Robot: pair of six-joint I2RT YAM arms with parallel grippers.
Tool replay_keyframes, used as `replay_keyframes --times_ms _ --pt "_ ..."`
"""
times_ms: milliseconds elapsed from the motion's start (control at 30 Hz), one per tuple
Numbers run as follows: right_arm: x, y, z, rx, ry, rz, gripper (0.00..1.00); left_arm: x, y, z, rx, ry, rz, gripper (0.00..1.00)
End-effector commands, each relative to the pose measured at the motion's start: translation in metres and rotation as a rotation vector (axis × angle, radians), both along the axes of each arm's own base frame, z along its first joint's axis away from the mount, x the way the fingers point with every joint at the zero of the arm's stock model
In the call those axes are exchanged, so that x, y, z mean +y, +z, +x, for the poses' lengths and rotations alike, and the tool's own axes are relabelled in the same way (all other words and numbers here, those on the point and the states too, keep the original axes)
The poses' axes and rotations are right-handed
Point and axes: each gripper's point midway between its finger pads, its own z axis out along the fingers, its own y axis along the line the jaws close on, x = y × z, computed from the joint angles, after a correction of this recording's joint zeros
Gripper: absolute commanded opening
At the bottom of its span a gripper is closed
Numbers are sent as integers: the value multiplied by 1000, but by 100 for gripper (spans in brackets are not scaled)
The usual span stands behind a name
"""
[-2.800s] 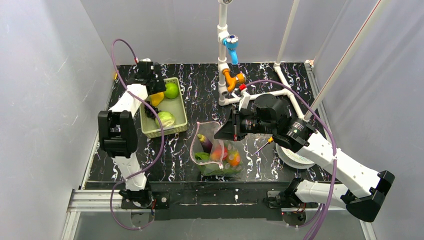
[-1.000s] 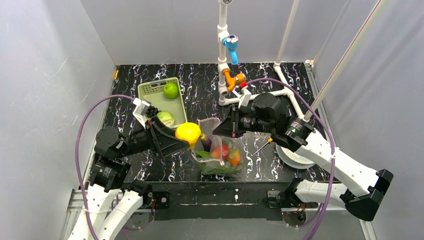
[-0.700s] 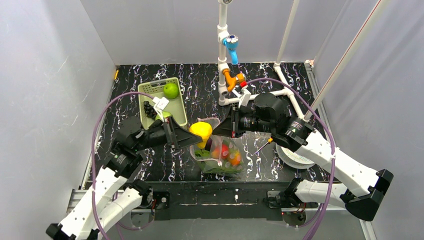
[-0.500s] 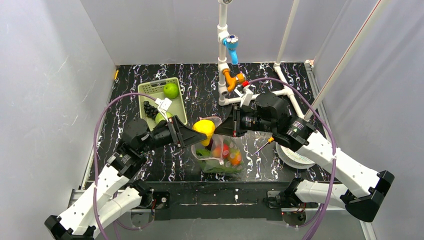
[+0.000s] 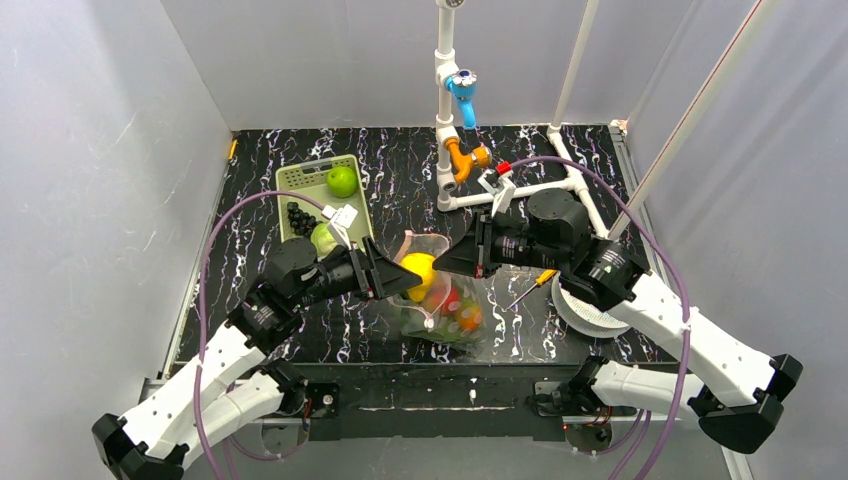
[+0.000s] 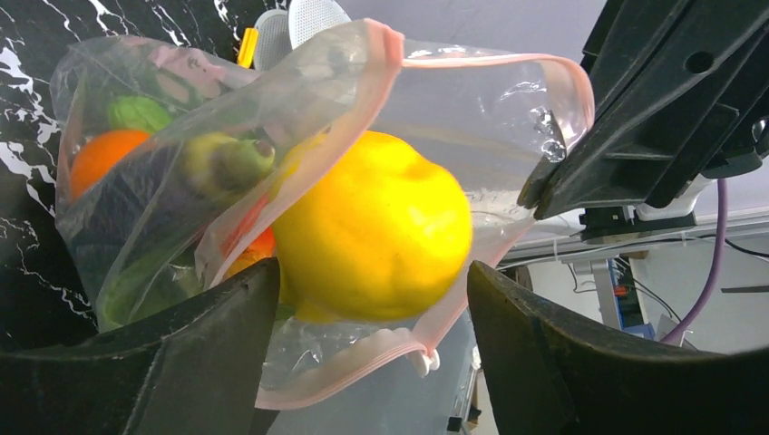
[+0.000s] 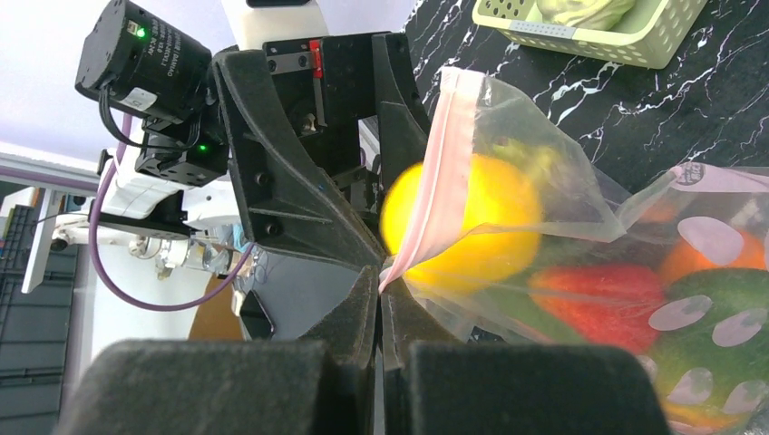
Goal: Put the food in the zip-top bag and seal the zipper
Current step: Place the fake fruit in the zipper food storage bag, then adjust the zipper food storage bag at the center of the board.
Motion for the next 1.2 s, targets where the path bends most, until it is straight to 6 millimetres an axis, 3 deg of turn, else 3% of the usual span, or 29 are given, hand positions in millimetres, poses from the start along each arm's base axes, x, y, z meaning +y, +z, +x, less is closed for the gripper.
replay_keyframes --times_ms 0,100,267,400,533,733,900,1000,1167 --pt "-5 48 -6 -106 6 119 1 9 16 -14 -101 -56 62 77" --pt "-7 46 -7 -107 7 117 1 16 21 -21 -126 -80 131 97" --pt "-7 45 -7 -111 7 117 1 23 17 -25 -89 -86 197 98" --pt "-10 44 -8 -111 5 113 1 41 21 -25 -150 -26 251 91" --pt "-9 39 -10 -113 19 98 1 55 6 -23 -134 19 340 81" --pt "0 36 -13 -101 81 86 1 49 -11 -22 -60 0 356 80" --pt "3 30 -13 -85 95 66 1 60 0 -18 -124 62 355 79" --pt "6 25 -12 -77 103 57 1 59 -1 -20 -127 53 338 71" --pt "15 21 -10 -60 122 58 1 43 -20 -23 -39 -1 299 60"
